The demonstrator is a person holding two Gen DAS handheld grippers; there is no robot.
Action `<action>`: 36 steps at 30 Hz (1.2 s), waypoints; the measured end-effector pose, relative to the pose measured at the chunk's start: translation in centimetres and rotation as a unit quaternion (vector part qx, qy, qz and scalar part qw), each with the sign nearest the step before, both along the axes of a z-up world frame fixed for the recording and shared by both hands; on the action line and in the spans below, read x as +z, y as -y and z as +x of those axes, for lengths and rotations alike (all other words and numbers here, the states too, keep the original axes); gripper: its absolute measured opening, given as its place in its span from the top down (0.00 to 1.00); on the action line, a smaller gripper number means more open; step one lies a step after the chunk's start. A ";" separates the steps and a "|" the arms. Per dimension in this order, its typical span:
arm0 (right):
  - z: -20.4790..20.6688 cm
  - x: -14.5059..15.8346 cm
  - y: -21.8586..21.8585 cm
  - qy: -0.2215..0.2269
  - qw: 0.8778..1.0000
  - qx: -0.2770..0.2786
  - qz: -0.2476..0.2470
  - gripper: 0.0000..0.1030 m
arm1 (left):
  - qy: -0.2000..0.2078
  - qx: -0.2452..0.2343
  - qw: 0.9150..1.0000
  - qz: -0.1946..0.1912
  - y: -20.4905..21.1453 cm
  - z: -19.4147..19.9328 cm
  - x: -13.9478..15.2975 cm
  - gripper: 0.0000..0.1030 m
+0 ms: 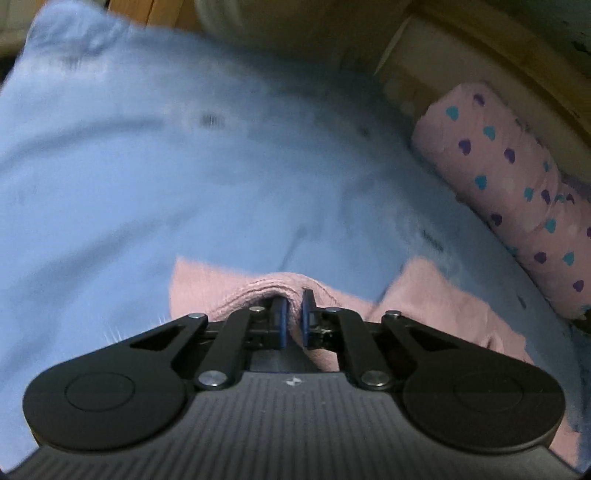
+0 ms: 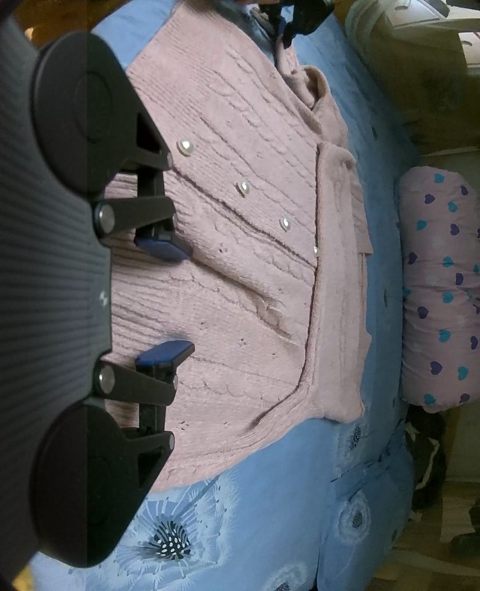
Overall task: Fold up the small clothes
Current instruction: 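Grasp the other sleeve cuff with the left tool, then lift the sleeve with the left tool and carry it across the body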
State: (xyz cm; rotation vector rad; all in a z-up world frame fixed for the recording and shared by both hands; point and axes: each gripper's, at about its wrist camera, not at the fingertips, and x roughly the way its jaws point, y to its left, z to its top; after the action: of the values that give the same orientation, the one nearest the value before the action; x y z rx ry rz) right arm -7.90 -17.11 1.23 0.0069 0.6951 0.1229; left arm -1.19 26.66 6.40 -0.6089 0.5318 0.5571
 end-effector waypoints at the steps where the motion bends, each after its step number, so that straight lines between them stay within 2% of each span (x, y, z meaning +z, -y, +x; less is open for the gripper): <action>1: 0.0 0.0 0.1 0.001 1.000 0.000 0.002 0.51 | 0.004 0.003 1.000 0.016 -0.4 0.0 0.7 0.91; 3: 0.0 -0.1 0.1 0.003 1.000 0.001 0.004 0.51 | 0.012 0.017 0.999 0.046 -1.5 0.0 1.9 0.91; 6: 0.0 -0.1 0.2 0.004 1.000 0.002 0.006 0.51 | 0.020 0.047 0.996 0.070 -3.9 -0.1 3.3 0.92; 12: 0.1 -0.3 0.2 0.007 1.000 0.002 0.008 0.51 | 0.028 0.059 0.994 0.082 -8.3 -0.2 4.0 0.91; 17: 0.3 -0.3 0.2 0.007 1.000 0.004 0.007 0.50 | 0.040 0.056 0.993 0.098 -10.1 0.0 5.1 0.91; 20: 0.5 -0.3 0.1 0.008 1.000 0.004 0.007 0.50 | 0.056 0.055 0.993 0.093 -10.7 0.1 6.2 0.92; 24: 0.7 -0.2 0.0 0.007 1.000 0.005 0.008 0.50 | 0.086 0.042 0.991 0.095 -10.0 0.3 8.2 0.92; 29: 1.5 0.6 0.1 0.003 1.000 0.021 0.015 0.50 | 0.122 -0.005 0.988 0.094 -7.1 1.2 11.6 0.92; 36: 4.2 3.0 0.8 0.027 0.999 0.035 0.005 0.50 | 0.170 -0.099 0.975 0.099 0.5 3.4 16.6 0.92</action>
State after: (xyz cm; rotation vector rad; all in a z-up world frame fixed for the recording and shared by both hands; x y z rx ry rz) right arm -3.72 -17.89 4.26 -0.0110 0.6413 0.1922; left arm 2.23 26.17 23.04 -0.4419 0.2057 0.3028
